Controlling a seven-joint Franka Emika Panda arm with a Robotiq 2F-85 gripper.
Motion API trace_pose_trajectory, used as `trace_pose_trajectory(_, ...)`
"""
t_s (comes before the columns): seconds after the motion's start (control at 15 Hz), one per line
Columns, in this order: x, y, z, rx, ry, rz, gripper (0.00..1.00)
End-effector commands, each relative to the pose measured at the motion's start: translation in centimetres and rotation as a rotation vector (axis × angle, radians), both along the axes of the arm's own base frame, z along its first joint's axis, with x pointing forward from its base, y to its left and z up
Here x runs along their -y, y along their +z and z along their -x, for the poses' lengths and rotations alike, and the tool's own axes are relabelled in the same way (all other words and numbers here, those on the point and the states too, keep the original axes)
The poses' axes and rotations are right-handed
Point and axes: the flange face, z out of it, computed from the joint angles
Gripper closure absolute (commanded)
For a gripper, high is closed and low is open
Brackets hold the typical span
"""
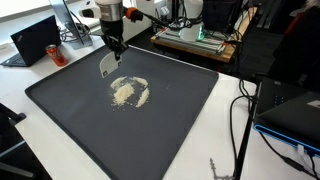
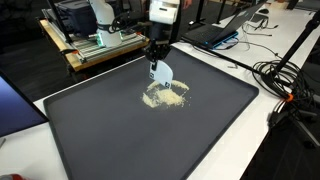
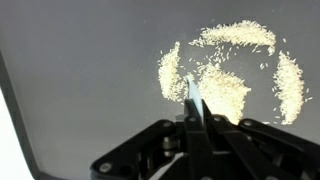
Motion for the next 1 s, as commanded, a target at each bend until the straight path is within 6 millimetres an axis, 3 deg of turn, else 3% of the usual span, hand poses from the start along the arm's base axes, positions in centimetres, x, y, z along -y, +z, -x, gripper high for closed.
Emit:
trace_pose_trajectory(0.0,-3.8,-0.1,0.4,0.017,0.1,0.113,0.99)
trace_pose_trajectory(0.4,-8.8,-2.0,1.3,0.032,0.272,0.282,0.99)
trace_pose_trajectory(0.93,-13.3,-4.8,4.8,0.065,0.468,0.329,0.99)
